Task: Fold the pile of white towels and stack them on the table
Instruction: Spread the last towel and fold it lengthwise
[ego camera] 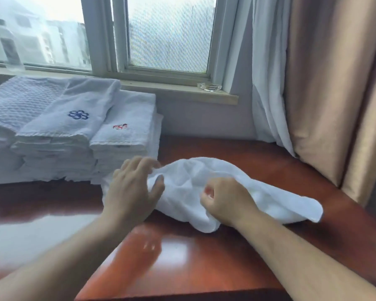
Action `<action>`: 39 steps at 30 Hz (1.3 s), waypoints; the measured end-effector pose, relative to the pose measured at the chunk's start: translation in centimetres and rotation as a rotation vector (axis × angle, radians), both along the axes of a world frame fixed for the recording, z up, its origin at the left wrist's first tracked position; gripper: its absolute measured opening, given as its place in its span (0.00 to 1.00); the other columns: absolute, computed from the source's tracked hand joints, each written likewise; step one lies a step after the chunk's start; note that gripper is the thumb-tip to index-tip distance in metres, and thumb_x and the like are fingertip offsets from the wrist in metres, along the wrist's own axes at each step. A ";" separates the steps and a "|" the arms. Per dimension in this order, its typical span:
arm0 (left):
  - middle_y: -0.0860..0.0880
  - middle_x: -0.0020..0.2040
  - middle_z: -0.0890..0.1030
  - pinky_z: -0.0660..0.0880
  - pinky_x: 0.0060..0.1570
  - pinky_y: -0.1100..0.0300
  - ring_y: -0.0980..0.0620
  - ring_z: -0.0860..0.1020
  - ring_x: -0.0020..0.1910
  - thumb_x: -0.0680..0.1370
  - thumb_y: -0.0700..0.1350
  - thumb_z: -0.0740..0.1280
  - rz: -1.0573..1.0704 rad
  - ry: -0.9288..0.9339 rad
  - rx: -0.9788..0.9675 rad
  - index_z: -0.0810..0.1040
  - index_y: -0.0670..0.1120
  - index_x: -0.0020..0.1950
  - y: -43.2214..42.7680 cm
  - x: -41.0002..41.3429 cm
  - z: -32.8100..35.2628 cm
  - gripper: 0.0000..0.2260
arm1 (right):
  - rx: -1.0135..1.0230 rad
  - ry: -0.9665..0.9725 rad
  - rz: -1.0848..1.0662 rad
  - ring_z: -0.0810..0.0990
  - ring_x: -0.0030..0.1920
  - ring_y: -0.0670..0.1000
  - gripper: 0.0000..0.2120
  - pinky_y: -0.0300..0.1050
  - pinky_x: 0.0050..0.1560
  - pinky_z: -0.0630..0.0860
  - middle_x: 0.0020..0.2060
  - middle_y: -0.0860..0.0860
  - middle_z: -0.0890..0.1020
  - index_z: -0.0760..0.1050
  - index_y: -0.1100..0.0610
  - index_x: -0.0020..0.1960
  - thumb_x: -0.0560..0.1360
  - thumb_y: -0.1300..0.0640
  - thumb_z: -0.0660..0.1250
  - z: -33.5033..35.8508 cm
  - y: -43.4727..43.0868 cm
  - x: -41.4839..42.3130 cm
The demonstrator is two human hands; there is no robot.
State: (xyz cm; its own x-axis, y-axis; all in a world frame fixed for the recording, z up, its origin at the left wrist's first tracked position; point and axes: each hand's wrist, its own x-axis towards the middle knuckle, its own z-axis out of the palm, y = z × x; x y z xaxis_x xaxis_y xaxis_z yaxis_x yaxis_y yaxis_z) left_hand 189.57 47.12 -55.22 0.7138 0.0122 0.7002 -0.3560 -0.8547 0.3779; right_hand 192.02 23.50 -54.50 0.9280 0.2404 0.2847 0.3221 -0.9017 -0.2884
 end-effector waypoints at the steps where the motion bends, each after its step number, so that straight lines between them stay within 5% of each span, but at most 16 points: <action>1: 0.56 0.44 0.74 0.69 0.47 0.51 0.51 0.73 0.46 0.76 0.54 0.61 0.046 0.038 -0.066 0.74 0.51 0.49 0.9 -1.0 -1.6 0.09 | -0.012 -0.001 0.064 0.80 0.52 0.53 0.17 0.50 0.53 0.76 0.47 0.47 0.83 0.80 0.47 0.49 0.72 0.39 0.59 -1.2 0.4 -0.7; 3: 0.53 0.39 0.76 0.69 0.42 0.50 0.47 0.74 0.41 0.78 0.54 0.58 0.152 0.226 -0.146 0.71 0.51 0.41 2.8 -2.3 -4.0 0.10 | -0.088 0.047 0.144 0.75 0.61 0.51 0.32 0.52 0.63 0.71 0.57 0.45 0.81 0.77 0.47 0.64 0.69 0.30 0.56 -3.0 1.2 -1.3; 5: 0.49 0.41 0.79 0.71 0.41 0.49 0.43 0.76 0.42 0.79 0.56 0.55 0.263 0.463 -0.110 0.72 0.50 0.38 4.5 -2.7 -5.2 0.15 | -0.162 0.130 0.131 0.74 0.63 0.52 0.37 0.50 0.62 0.69 0.61 0.45 0.78 0.74 0.46 0.66 0.67 0.24 0.53 -3.8 1.7 -0.6; 10: 0.48 0.59 0.72 0.68 0.59 0.45 0.43 0.69 0.61 0.79 0.65 0.55 0.546 0.681 0.138 0.75 0.49 0.58 5.8 -2.3 -5.7 0.23 | -0.064 0.032 0.118 0.75 0.49 0.50 0.14 0.47 0.51 0.68 0.42 0.42 0.75 0.76 0.45 0.44 0.78 0.36 0.61 -5.1 1.8 1.0; 14: 0.50 0.63 0.73 0.69 0.63 0.47 0.44 0.70 0.64 0.75 0.65 0.65 0.260 0.649 0.009 0.73 0.53 0.59 5.4 -0.6 -5.5 0.21 | 0.287 0.079 0.119 0.73 0.35 0.44 0.18 0.42 0.39 0.68 0.30 0.42 0.75 0.69 0.50 0.35 0.82 0.44 0.61 -5.5 1.7 0.5; 18: 0.63 0.62 0.78 0.69 0.66 0.59 0.62 0.74 0.65 0.80 0.55 0.68 -0.275 0.528 -0.571 0.69 0.58 0.67 3.0 0.7 -4.6 0.17 | 0.646 0.321 0.060 0.73 0.31 0.41 0.19 0.32 0.32 0.69 0.29 0.40 0.76 0.75 0.55 0.41 0.84 0.44 0.59 -3.5 1.8 0.2; 21: 0.60 0.61 0.79 0.71 0.63 0.64 0.68 0.76 0.61 0.78 0.61 0.66 -0.355 0.501 -0.807 0.67 0.61 0.63 0.5 1.3 -4.5 0.16 | 0.599 0.392 0.025 0.73 0.29 0.38 0.21 0.31 0.31 0.69 0.28 0.40 0.77 0.75 0.56 0.42 0.83 0.41 0.59 -3.1 2.0 -0.1; 25: 0.51 0.54 0.85 0.79 0.48 0.54 0.52 0.83 0.52 0.76 0.64 0.68 -0.359 0.562 -0.966 0.74 0.52 0.64 -0.5 1.7 -4.2 0.22 | 0.551 0.342 -0.028 0.76 0.28 0.39 0.17 0.37 0.32 0.70 0.27 0.42 0.79 0.73 0.52 0.40 0.83 0.44 0.57 -3.1 2.4 -0.4; 30: 0.48 0.51 0.85 0.79 0.55 0.47 0.48 0.83 0.52 0.77 0.56 0.64 -0.313 0.457 -1.032 0.81 0.56 0.52 2.2 1.3 -1.3 0.09 | 0.363 0.004 -0.047 0.75 0.34 0.44 0.16 0.40 0.32 0.65 0.32 0.46 0.77 0.67 0.50 0.40 0.84 0.45 0.55 -3.8 2.8 -0.4; 34: 0.42 0.55 0.82 0.76 0.61 0.37 0.39 0.80 0.57 0.75 0.55 0.61 -0.036 0.402 -1.135 0.80 0.49 0.54 5.1 0.1 0.9 0.15 | 0.177 0.006 0.003 0.72 0.33 0.45 0.19 0.44 0.31 0.63 0.31 0.45 0.76 0.67 0.50 0.36 0.80 0.41 0.55 -3.9 3.9 -0.2; 36: 0.43 0.52 0.82 0.79 0.55 0.44 0.41 0.81 0.53 0.80 0.50 0.61 -0.004 0.398 -1.272 0.80 0.45 0.56 6.7 -0.4 1.3 0.12 | 0.115 0.018 0.023 0.71 0.31 0.43 0.24 0.42 0.30 0.61 0.28 0.45 0.75 0.68 0.49 0.30 0.76 0.36 0.48 -3.1 4.8 0.1; 39: 0.44 0.45 0.81 0.74 0.41 0.55 0.44 0.78 0.45 0.80 0.43 0.62 0.169 0.585 -0.877 0.79 0.42 0.55 9.5 -1.4 0.9 0.09 | 0.127 0.145 0.049 0.75 0.35 0.49 0.23 0.45 0.32 0.64 0.31 0.45 0.76 0.71 0.48 0.30 0.75 0.37 0.48 -2.0 6.4 0.8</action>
